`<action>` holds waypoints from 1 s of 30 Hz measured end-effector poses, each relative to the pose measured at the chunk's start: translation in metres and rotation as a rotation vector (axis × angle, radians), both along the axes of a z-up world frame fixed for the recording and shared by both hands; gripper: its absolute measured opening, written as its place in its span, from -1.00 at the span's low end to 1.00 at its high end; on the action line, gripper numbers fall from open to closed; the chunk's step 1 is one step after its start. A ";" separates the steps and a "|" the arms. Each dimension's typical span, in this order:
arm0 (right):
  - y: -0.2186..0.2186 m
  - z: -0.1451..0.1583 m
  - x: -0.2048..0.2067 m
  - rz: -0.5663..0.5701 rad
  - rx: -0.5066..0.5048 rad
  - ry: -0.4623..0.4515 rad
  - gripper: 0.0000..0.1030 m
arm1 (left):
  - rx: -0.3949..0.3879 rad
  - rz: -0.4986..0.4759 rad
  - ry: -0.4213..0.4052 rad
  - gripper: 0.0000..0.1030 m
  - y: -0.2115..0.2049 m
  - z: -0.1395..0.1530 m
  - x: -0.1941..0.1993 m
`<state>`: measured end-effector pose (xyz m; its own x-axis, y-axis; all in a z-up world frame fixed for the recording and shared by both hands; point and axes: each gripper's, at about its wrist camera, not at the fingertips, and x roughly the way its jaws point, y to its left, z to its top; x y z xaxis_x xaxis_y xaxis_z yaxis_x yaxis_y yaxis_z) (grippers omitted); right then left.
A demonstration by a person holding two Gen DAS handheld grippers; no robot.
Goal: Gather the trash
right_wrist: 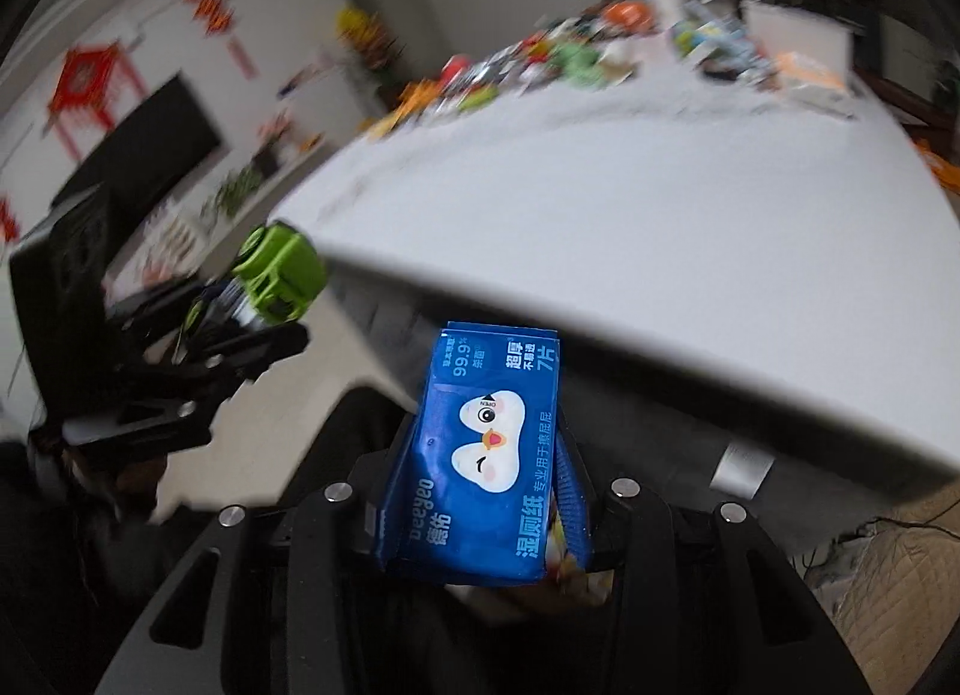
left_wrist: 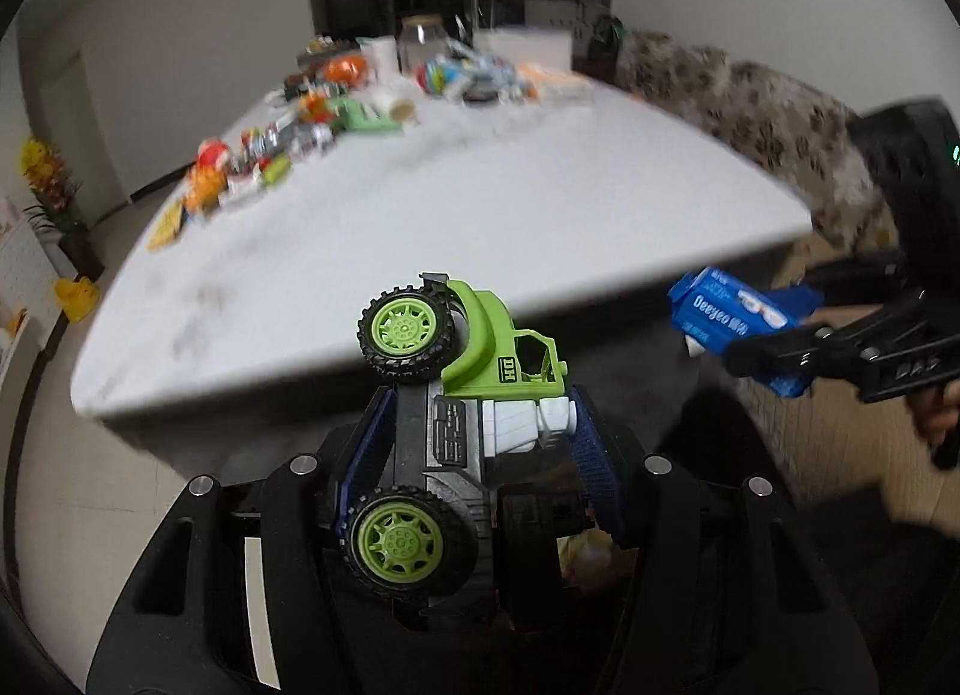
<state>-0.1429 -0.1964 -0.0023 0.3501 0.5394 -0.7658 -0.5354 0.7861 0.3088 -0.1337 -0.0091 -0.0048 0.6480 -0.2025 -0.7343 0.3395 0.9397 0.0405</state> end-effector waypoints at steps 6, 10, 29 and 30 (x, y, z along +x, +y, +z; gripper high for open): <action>0.023 -0.061 -0.009 0.027 -0.074 0.108 0.05 | 0.078 -0.018 0.214 0.28 0.003 -0.089 0.015; 0.031 -0.091 0.004 -0.007 -0.133 0.112 0.30 | 0.102 0.035 0.300 0.53 0.012 -0.123 0.034; 0.002 0.126 0.110 -0.151 -0.081 -0.460 0.89 | -0.248 0.196 -0.202 0.81 0.069 0.106 0.146; 0.006 0.130 0.126 -0.203 -0.099 -0.499 0.89 | -0.230 0.225 -0.222 0.81 0.066 0.110 0.162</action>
<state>-0.0169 -0.1908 0.1273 0.7731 0.3573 -0.5240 -0.4329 0.9011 -0.0242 0.0283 0.0574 0.1048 0.8327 -0.1802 -0.5236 0.1306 0.9828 -0.1305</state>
